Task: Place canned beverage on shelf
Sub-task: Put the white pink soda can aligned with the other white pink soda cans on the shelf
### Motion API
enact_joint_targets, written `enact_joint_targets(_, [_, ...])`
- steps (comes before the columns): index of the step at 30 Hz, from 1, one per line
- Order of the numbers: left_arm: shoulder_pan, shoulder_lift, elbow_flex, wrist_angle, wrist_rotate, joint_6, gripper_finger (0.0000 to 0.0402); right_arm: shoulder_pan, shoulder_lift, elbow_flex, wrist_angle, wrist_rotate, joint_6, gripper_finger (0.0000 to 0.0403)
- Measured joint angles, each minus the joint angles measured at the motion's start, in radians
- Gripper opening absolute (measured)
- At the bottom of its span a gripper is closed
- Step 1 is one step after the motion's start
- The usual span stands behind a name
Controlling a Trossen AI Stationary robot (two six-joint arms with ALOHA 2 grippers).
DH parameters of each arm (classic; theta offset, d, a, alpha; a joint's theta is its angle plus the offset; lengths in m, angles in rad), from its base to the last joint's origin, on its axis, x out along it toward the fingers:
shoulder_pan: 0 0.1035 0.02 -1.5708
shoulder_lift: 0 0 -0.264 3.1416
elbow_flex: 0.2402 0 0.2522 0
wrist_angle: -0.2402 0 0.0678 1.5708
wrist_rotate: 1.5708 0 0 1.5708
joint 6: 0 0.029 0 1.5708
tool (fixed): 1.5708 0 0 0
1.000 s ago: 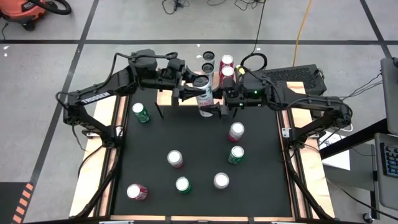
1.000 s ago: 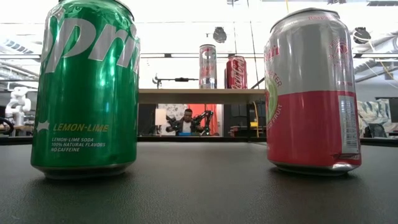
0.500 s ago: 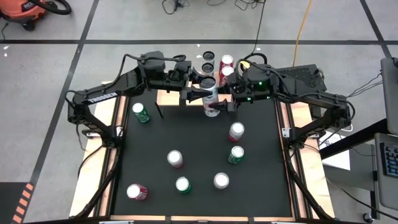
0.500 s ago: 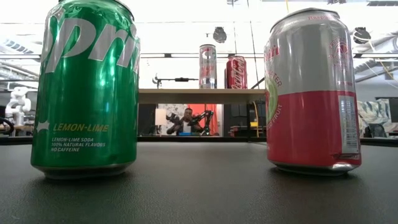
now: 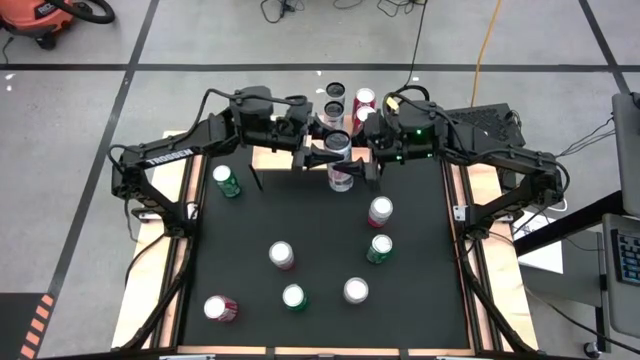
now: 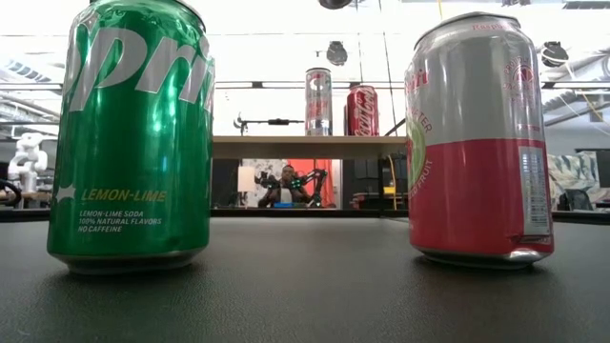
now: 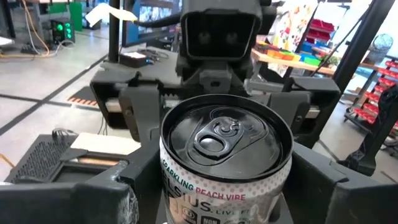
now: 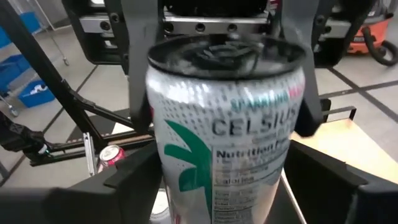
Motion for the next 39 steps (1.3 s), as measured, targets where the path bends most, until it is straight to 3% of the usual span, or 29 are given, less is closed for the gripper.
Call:
enact_joint_targets(10, [0.001, -0.001, 0.0, -0.003, -0.004, 0.007, 0.0251, 0.0, 0.002, 0.0, 0.015, -0.002, -0.043, 0.0243])
enact_joint_targets(23, [0.0, -0.001, 0.0, -0.01, 0.0, 0.008, 0.0251, 0.0, 0.024, 0.0, 0.041, -0.029, 0.044, 0.0286])
enact_joint_targets(34, [0.0, -0.001, 0.0, -0.028, -0.004, 0.004, 0.0251, 0.001, 0.055, 0.0, 0.062, -0.054, 0.03, 0.0234])
enact_joint_targets(39, [0.0, -0.001, 0.0, -0.033, -0.006, 0.003, 0.0251, 0.001, 0.041, -0.002, 0.052, -0.051, 0.04, 0.0251])
